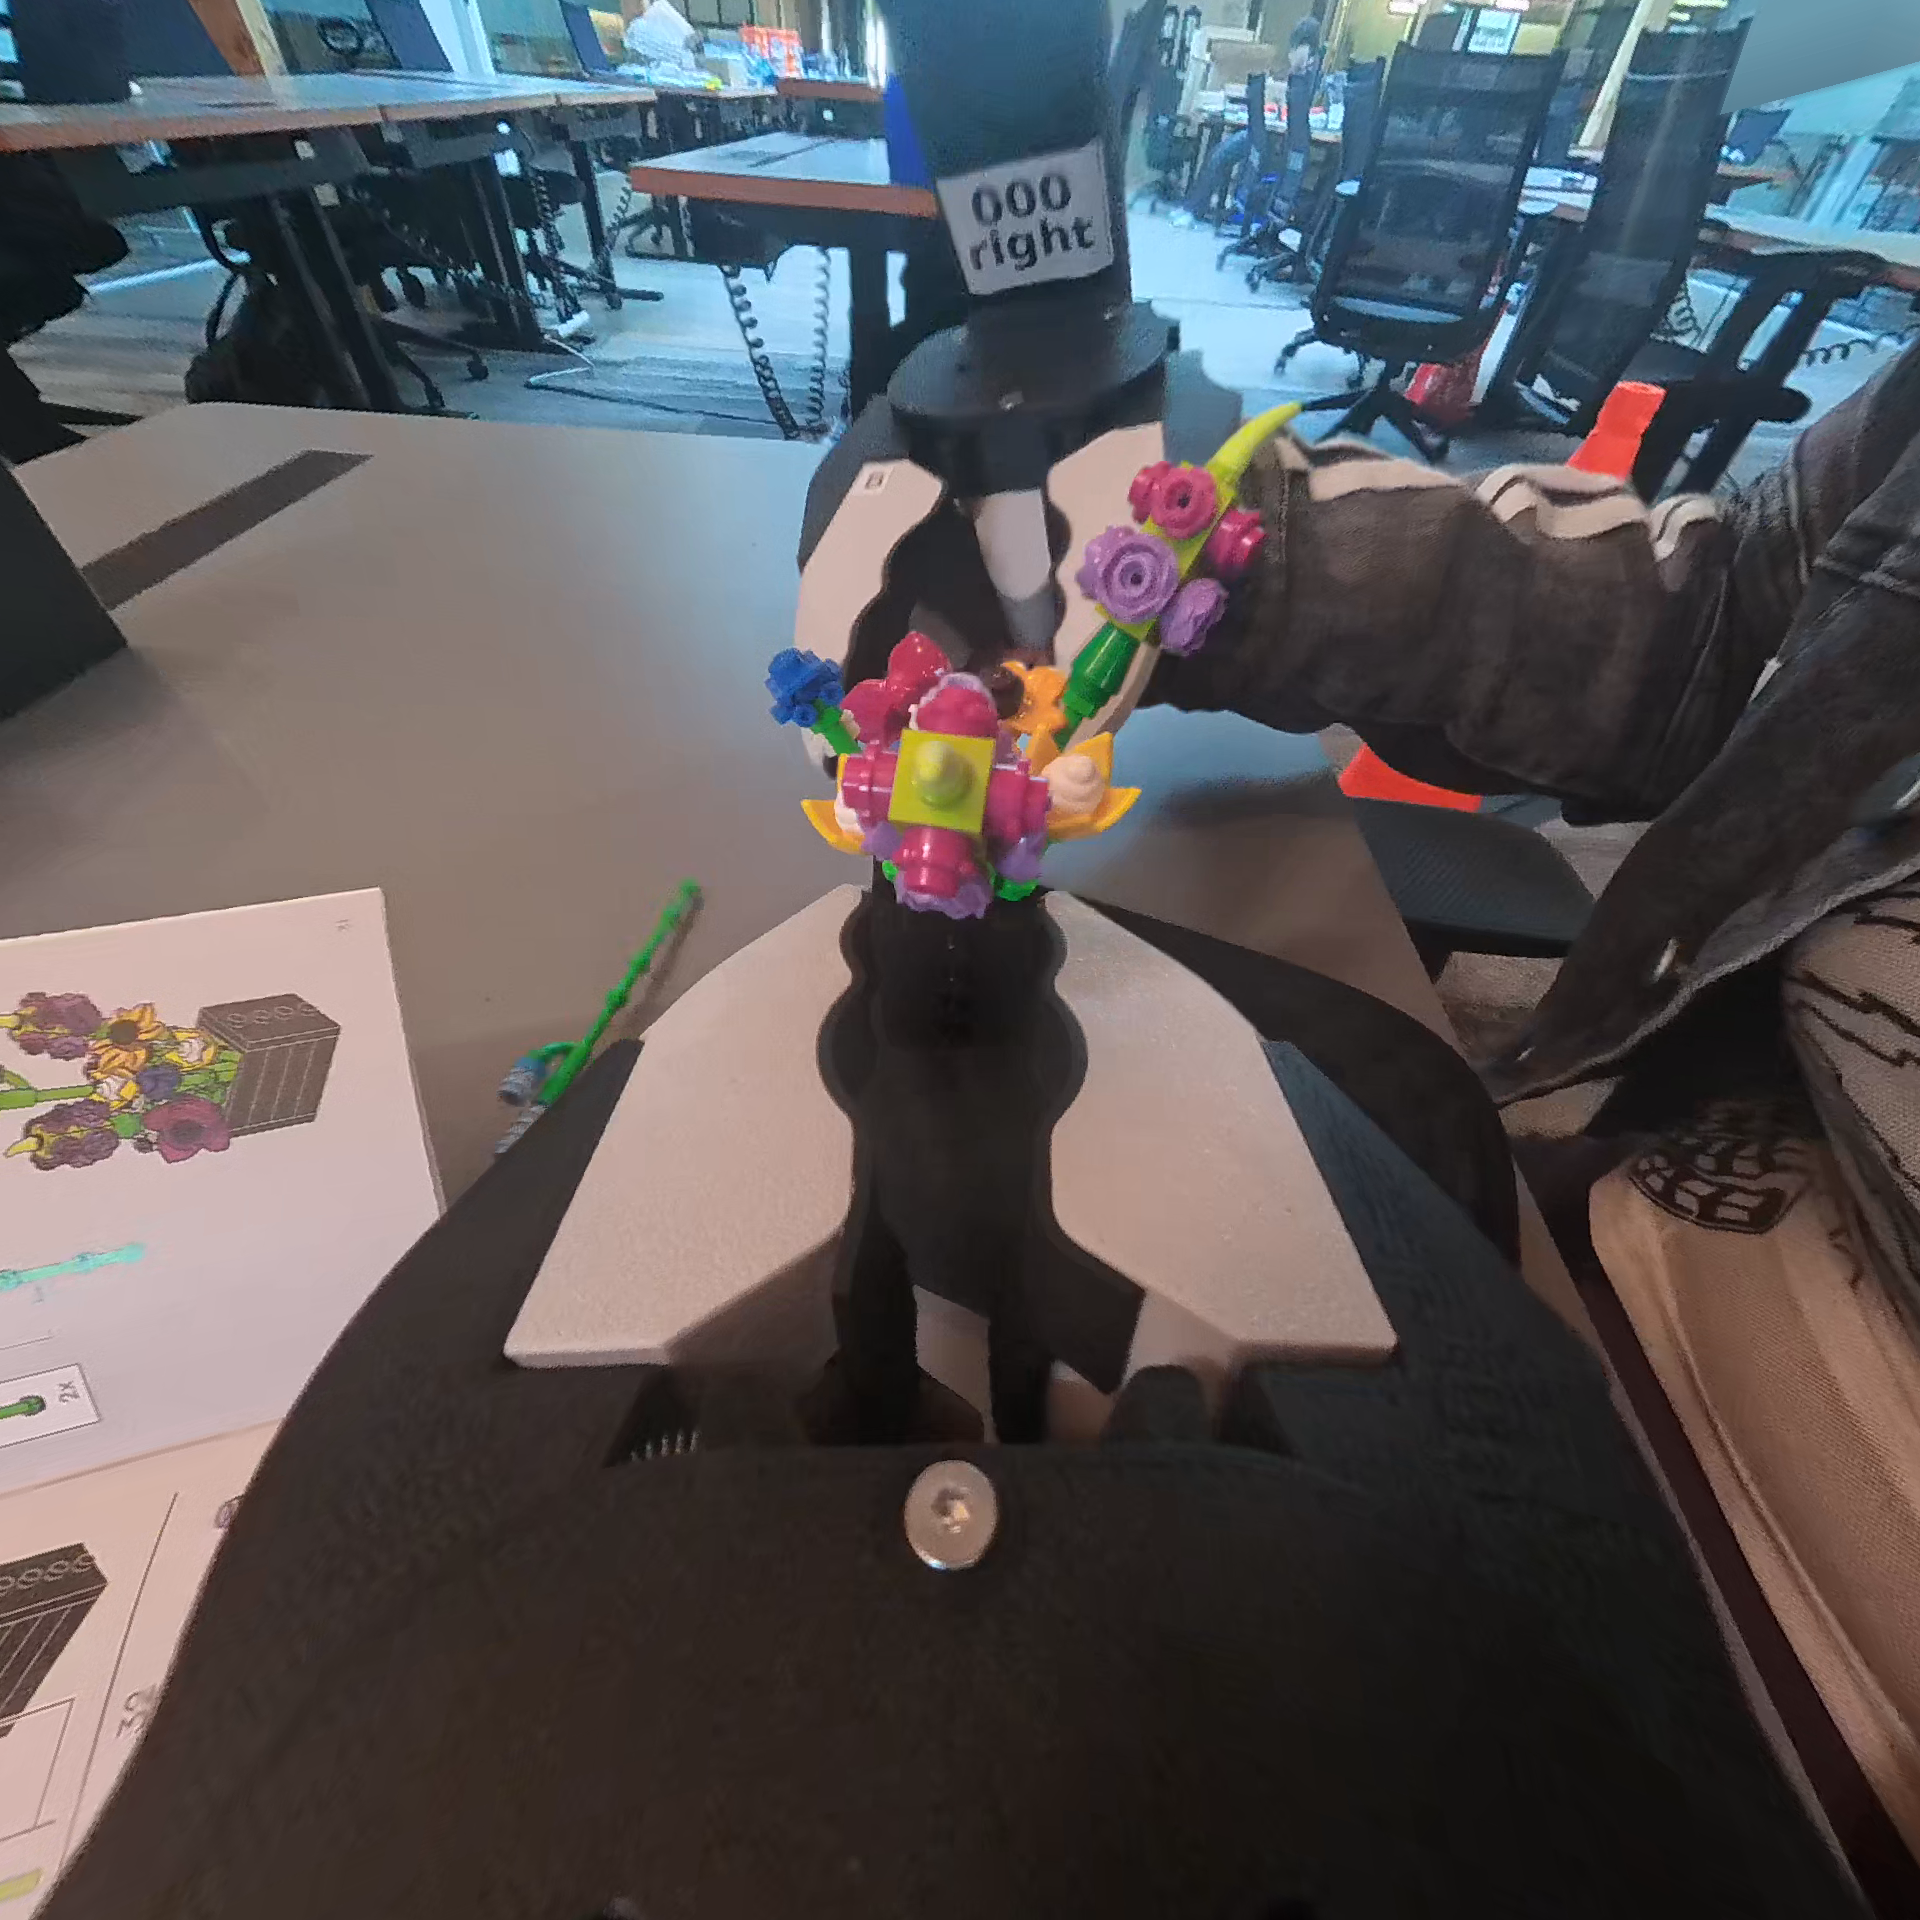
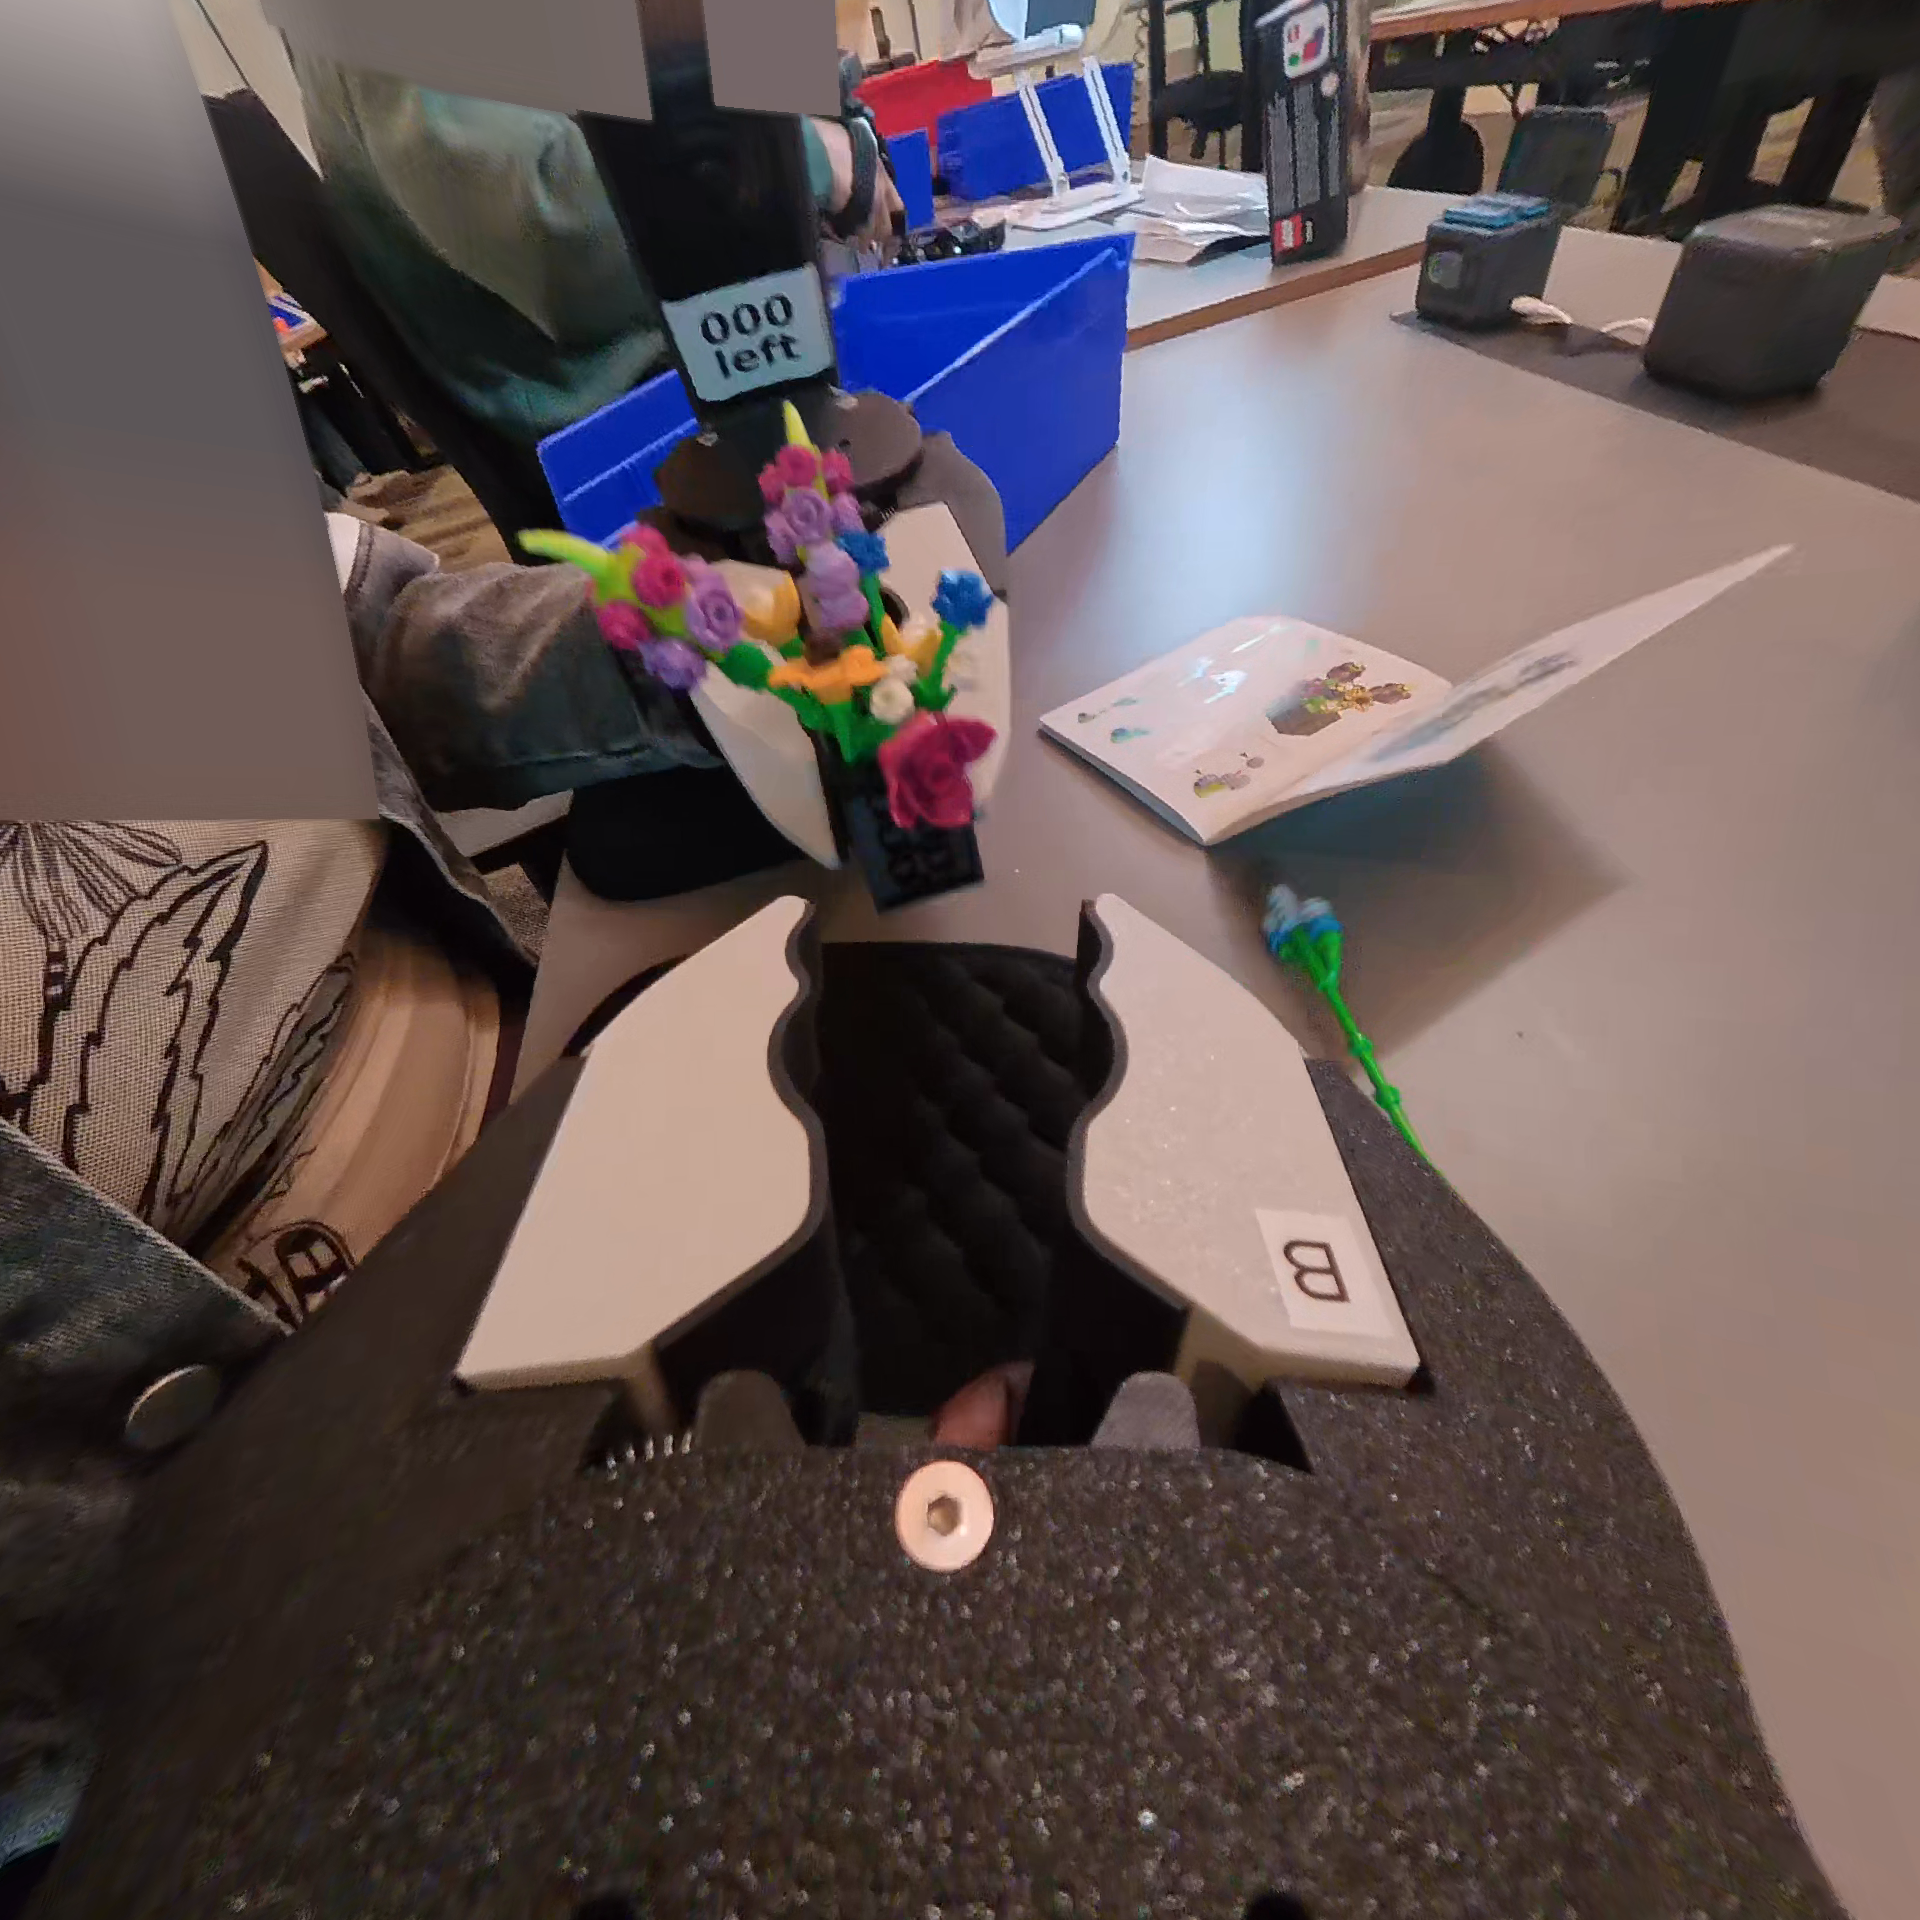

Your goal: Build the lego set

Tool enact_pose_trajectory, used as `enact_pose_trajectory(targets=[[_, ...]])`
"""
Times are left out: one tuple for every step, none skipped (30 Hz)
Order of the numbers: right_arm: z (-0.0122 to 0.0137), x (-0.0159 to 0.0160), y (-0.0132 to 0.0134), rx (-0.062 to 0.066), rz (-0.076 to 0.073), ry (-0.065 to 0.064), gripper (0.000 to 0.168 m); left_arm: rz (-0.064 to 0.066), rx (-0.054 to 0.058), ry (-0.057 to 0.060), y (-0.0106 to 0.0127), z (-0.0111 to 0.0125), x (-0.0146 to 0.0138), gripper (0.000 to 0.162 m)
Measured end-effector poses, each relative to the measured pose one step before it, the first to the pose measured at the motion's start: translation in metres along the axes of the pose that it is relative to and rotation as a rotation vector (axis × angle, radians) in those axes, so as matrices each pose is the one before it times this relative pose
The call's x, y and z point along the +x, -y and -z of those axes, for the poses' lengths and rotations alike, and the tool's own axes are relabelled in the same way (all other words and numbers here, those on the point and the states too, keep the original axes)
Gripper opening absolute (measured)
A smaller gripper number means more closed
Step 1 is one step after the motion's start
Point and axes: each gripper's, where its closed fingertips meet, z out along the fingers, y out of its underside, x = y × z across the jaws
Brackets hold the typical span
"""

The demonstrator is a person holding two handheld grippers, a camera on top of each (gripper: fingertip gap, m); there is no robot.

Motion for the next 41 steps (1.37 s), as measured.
enact_pose_trajectory(targets=[[0.00296, 0.00272, -0.00219, -0.0065, -0.0050, -0.0060, 0.048, -0.0033, 0.0135, 0.0052, 0.00194, 0.00187, 0.00016, 0.028], [0.00346, 0.00319, -0.00154, -0.0050, -0.0064, -0.0104, 0.048, 0.0001, 0.0070, 0.0023, 0.00124, 0.00233, 0.00063, 0.028], [0.00318, 0.00370, -0.00131, -0.0075, -0.0051, -0.0133, 0.046, -0.0004, -0.0005, 0.0022, -0.00005, 0.00247, 0.00086, 0.028], [0.00273, 0.00372, -0.00105, -0.0118, 0.0012, -0.0149, 0.046, 0.0017, -0.0008, 0.0048, -0.00047, 0.00235, 0.00073, 0.028], [0.00191, 0.00478, -0.00067, -0.0171, 0.0096, -0.0201, 0.044, 0.0021, 0.0030, 0.0032, -0.00004, 0.00229, 0.00134, 0.028], [0.00105, 0.00630, 0.00000, -0.0256, 0.0170, -0.0253, 0.041, 0.0017, 0.0004, -0.0002, -0.00040, 0.00203, 0.00204, 0.028], [-0.00029, 0.00818, 0.00080, -0.0350, 0.0193, -0.0285, 0.036, 0.0029, 0.0025, 0.0070, 0.00006, 0.00195, 0.00135, 0.028], [-0.00213, 0.00897, 0.00106, -0.0468, 0.0160, -0.0256, 0.032, 0.0039, 0.0018, 0.0094, -0.00002, 0.00145, 0.00119, 0.028], [-0.00431, 0.00790, -0.00002, -0.0639, 0.0125, -0.0103, 0.030, 0.0041, 0.0013, 0.0060, -0.00023, 0.00079, 0.00154, 0.028], [-0.00633, 0.00547, -0.00148, -0.0813, 0.0134, 0.0095, 0.029, 0.0054, 0.0029, 0.0124, -0.00023, -0.00026, 0.00068, 0.028], [-0.00762, 0.00428, -0.00244, -0.0929, 0.0166, 0.0187, 0.029, 0.0015, -0.0025, 0.0153, -0.00066, -0.00074, 0.00040, 0.028], [-0.00836, 0.00464, -0.00282, -0.0994, 0.0192, 0.0142, 0.029, -0.0032, -0.0053, 0.0058, -0.00045, -0.00098, 0.00192, 0.028], [-0.00847, 0.00483, -0.00267, -0.0985, 0.0228, 0.0083, 0.029, 0.0064, 0.0019, -0.0030, 0.00082, -0.00131, 0.00301, 0.028], [-0.00791, 0.00441, -0.00137, -0.0845, 0.0223, 0.0048, 0.028, 0.0183, 0.0155, -0.0057, 0.00228, -0.00142, 0.00287, 0.028], [-0.00743, 0.00370, 0.00022, -0.0622, 0.0154, 0.0030, 0.027, 0.0177, 0.0167, -0.0108, 0.00192, -0.00132, 0.00281, 0.028], [-0.00681, 0.00341, 0.00091, -0.0417, 0.0064, -0.0020, 0.026, 0.0100, 0.0113, -0.0069, 0.00100, -0.00094, 0.00165, 0.028], [-0.00620, 0.00419, -0.00002, -0.0310, -0.0006, -0.0119, 0.025, 0.0034, 0.0074, 0.0018, 0.00033, -0.00051, 0.00013, 0.028], [-0.00560, 0.00467, -0.00126, -0.0241, -0.0035, -0.0197, 0.025, 0.0008, 0.0031, 0.0058, 0.00005, 0.00009, -0.00075, 0.028], [-0.00499, 0.00406, -0.00102, -0.0115, -0.0065, -0.0193, 0.025, 0.0024, 0.0035, 0.0011, 0.00041, 0.00036, -0.00042, 0.028], [-0.00444, 0.00223, 0.00006, 0.0016, -0.0107, -0.0107, 0.025, 0.0044, 0.0045, -0.0021, 0.00067, 0.00025, -0.00012, 0.028], [-0.00406, -0.00040, 0.00073, 0.0077, -0.0082, 0.0027, 0.025, 0.0060, 0.0041, 0.0033, 0.00035, 0.00031, -0.00105, 0.029], [-0.00380, -0.00109, 0.00020, 0.0031, -0.0031, 0.0048, 0.025, 0.0086, 0.0020, 0.0053, -0.00013, 0.00026, -0.00148, 0.029], [-0.00353, 0.00059, -0.00129, -0.0095, 0.0010, -0.0071, 0.024, 0.0070, 0.0029, -0.0010, 0.00017, 0.00025, -0.00062, 0.029], [-0.00236, 0.00276, -0.00146, -0.0122, 0.0061, -0.0212, 0.023, 0.0055, 0.0046, -0.0019, 0.00056, 0.00033, -0.00049, 0.030], [-0.00053, 0.00339, -0.00070, -0.0072, 0.0081, -0.0245, 0.015, 0.0032, 0.0061, 0.0102, 0.00070, 0.00030, -0.00196, 0.030], [-0.00001, 0.00149, -0.00116, -0.0084, 0.0054, -0.0105, 0.006, -0.0005, 0.0066, 0.0113, 0.00071, 0.00036, -0.00196, 0.030], [0.00026, -0.00049, -0.00078, -0.0009, 0.0009, 0.0022, 0.002, 0.0006, 0.0098, 0.0101, 0.00128, 0.00046, -0.00165, 0.030], [0.00109, -0.00126, 0.00052, 0.0183, -0.0054, 0.0049, 0.003, 0.0003, 0.0124, 0.0169, 0.00147, 0.00043, -0.00228, 0.029], [0.00287, -0.00070, 0.00241, 0.0410, -0.0149, 0.0004, 0.003, -0.0014, 0.0129, 0.0191, 0.00160, 0.00050, -0.00241, 0.030], [0.00531, -0.00114, 0.00397, 0.0596, -0.0228, 0.0036, 0.003, -0.0033, 0.0163, 0.0228, 0.00187, 0.00075, -0.00272, 0.030], [0.00808, -0.00196, 0.00609, 0.0767, -0.0280, 0.0074, 0.003, -0.0060, 0.0227, 0.0272, 0.00254, 0.00092, -0.00316, 0.030], [0.01052, -0.00215, 0.00896, 0.0948, -0.0328, 0.0033, 0.003, -0.0089, 0.0212, 0.0152, 0.00250, 0.00068, -0.00156, 0.029], [0.01257, -0.00204, 0.01174, 0.1110, -0.0367, -0.0027, 0.003, -0.0065, 0.0158, 0.0103, 0.00179, 0.00047, -0.00093, 0.029], [0.01374, -0.00328, 0.01510, 0.1295, -0.0348, 0.0004, 0.003, -0.0066, 0.0133, 0.0143, 0.00147, 0.00032, -0.00119, 0.028], [0.01411, -0.00543, 0.01825, 0.1452, -0.0326, 0.0108, 0.003, -0.0058, 0.0074, 0.0086, 0.00085, 0.00015, -0.00052, 0.028], [0.01260, -0.00685, 0.01856, 0.1425, -0.0369, 0.0202, 0.002, -0.0068, 0.0005, 0.0037, 0.00006, -0.00031, 0.00033, 0.028], [0.01006, -0.00575, 0.01445, 0.1144, -0.0496, 0.0169, 0.002, -0.0074, -0.0089, -0.0018, -0.00113, -0.00055, 0.00086, 0.028], [0.00733, -0.00251, 0.00712, 0.0703, -0.0574, 0.0042, 0.002, -0.0062, -0.0121, -0.0034, -0.00148, -0.00110, 0.00096, 0.028], [0.00545, -0.00208, 0.00202, 0.0447, -0.0479, 0.0076, 0.002, -0.0039, -0.0138, 0.0008, -0.00165, -0.00122, 0.00036, 0.028], [0.00486, -0.00361, 0.00257, 0.0573, -0.0391, 0.0216, 0.002, -0.0049, -0.0110, 0.0062, -0.00128, -0.00105, -0.00026, 0.029], [0.00463, -0.00513, 0.00596, 0.0771, -0.0440, 0.0312, 0.002, -0.0059, -0.0121, 0.0014, -0.00130, -0.00112, 0.00046, 0.029]])
